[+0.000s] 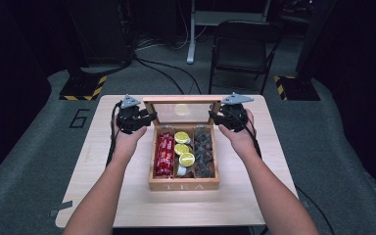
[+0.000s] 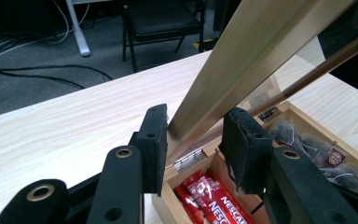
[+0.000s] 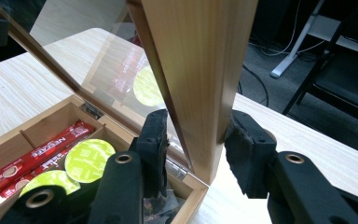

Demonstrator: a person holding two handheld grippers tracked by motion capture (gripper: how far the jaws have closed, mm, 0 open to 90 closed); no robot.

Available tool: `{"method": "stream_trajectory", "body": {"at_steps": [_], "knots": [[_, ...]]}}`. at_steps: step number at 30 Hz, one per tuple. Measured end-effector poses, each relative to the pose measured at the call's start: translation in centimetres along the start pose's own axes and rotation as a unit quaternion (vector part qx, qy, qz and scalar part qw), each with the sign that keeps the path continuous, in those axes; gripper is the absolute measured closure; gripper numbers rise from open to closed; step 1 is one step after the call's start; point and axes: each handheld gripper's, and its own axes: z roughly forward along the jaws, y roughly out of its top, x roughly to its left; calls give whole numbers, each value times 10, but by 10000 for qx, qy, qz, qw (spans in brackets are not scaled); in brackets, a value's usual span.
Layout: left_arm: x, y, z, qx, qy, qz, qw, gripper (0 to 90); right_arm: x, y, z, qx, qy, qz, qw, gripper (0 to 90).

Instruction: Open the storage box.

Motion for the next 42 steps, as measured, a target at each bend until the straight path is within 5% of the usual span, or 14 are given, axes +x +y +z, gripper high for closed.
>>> {"method": "stream_trajectory", "body": {"at_steps": [14, 42], "knots": [[0, 4, 3, 58, 108, 32, 9999, 623, -6, -12, 17, 48, -19, 272, 9996, 601], [-6, 6, -2, -21, 213, -4, 9998, 572, -6, -12, 23, 156, -146, 249, 9995, 637]]}}
